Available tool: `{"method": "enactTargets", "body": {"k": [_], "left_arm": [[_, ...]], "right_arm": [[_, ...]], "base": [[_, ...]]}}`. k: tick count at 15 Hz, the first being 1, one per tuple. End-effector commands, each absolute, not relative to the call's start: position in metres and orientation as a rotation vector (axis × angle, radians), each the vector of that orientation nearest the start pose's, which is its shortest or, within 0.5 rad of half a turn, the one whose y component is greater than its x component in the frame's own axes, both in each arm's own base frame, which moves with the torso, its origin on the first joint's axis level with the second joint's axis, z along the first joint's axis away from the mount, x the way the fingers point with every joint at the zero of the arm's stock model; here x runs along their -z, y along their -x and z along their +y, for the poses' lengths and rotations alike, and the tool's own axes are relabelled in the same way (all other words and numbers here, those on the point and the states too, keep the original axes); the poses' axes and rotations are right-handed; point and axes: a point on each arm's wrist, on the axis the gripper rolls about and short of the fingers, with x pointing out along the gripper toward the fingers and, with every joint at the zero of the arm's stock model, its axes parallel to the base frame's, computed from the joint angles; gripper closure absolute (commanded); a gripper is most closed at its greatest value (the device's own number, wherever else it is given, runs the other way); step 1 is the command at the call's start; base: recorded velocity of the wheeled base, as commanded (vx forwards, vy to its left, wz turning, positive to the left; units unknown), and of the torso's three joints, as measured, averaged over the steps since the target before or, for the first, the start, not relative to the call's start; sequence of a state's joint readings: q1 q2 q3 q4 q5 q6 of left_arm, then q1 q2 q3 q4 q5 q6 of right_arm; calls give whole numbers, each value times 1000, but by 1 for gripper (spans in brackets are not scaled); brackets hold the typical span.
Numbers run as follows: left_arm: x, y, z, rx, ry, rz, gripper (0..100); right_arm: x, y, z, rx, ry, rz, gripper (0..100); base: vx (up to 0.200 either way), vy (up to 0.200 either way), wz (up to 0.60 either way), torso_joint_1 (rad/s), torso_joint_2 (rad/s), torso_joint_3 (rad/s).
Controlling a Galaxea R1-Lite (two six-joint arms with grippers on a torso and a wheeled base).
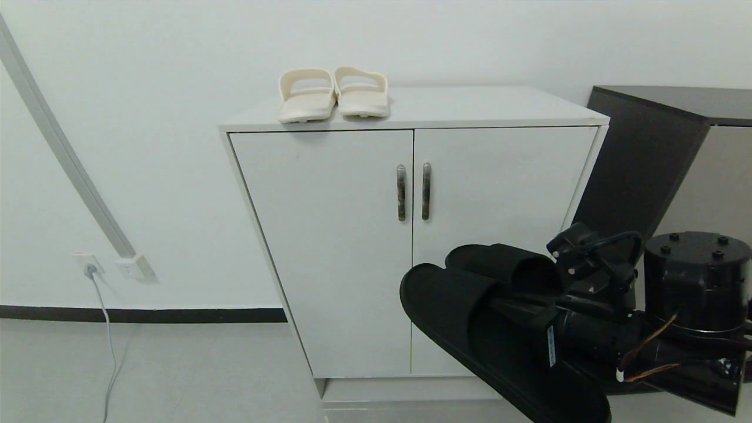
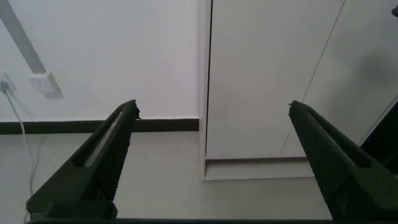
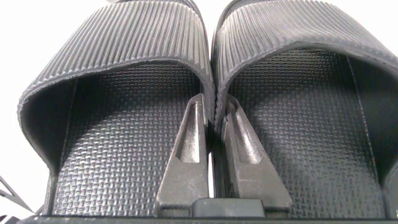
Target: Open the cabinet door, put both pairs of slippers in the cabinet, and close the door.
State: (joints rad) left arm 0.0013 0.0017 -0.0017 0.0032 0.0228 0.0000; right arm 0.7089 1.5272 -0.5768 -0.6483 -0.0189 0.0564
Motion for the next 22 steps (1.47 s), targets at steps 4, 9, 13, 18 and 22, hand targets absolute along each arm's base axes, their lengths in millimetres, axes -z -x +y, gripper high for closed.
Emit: {"method": "enactTargets", "body": {"k": [4,9,13,18,22], "left_arm": [[-76,23,0,-25,0,3,0],[-76,23,0,-25,0,3,0],[-76,23,0,-23,0,3,0],[-75,23,0,-15,-8,5,0],[-77,22,1,-38,-11,9,0]], "right_arm": [[-170,-188,161,-676,58,308,100],[-167,-186,161,-680,63,320,100],[-166,-185,159,-684,87,315,100],[-165,-184,159,-685,101,310,100],[-170,-184,158,-683,87,278,100]], "base": [[0,0,0,-34,446,398],[0,0,0,1,61,56],[0,0,0,0,0,0],[0,0,0,1,103,73],[0,0,0,0,0,0]]}}
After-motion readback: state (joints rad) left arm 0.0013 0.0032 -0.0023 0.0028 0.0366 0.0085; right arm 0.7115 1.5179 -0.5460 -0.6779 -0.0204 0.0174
